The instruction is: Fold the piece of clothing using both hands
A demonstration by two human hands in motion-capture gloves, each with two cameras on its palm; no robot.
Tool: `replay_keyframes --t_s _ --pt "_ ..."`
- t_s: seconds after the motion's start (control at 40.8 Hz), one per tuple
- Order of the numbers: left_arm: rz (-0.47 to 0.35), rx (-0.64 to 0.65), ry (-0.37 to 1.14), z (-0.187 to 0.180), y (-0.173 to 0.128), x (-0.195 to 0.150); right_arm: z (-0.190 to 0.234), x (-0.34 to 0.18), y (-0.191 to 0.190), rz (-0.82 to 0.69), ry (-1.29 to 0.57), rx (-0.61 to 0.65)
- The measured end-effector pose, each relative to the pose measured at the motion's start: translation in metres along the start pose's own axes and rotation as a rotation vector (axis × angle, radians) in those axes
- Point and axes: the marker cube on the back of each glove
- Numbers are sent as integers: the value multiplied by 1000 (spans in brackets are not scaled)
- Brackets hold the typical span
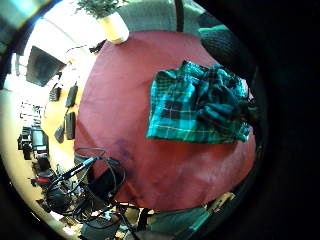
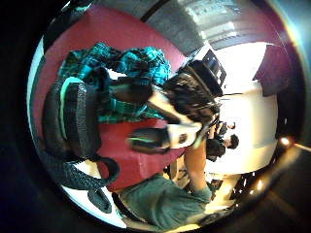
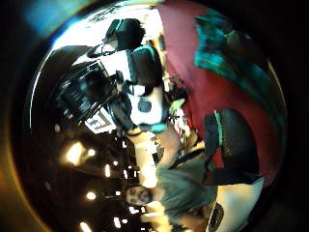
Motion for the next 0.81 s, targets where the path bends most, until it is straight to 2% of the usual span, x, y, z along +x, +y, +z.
replay_keyframes --t_s 0.049,0.098,0.171,0.269,0.367,0.465,0.539,0.612,0.71,0.808 --pt "8 -37 -31 2 -1 9 -25 12 35 161 143 55" --pt "-27 -67 -117 3 0 16 -51 23 72 330 320 139" --pt "-16 -25 -208 7 -5 31 -85 37 117 544 565 306" --pt "52 48 -254 7 -8 53 -114 54 149 631 742 529" --pt "71 1 -261 8 1 74 -128 90 162 716 793 700" --pt "120 -46 -226 14 2 88 -125 102 173 704 827 841" --pt "175 -50 -177 31 -14 92 -119 109 174 689 827 863" --pt "162 1 -195 39 -27 88 -112 110 174 683 809 847" --pt "67 -24 -266 20 -3 85 -104 115 170 669 787 815" --pt "112 -50 -194 25 -1 86 -97 119 166 646 775 811"
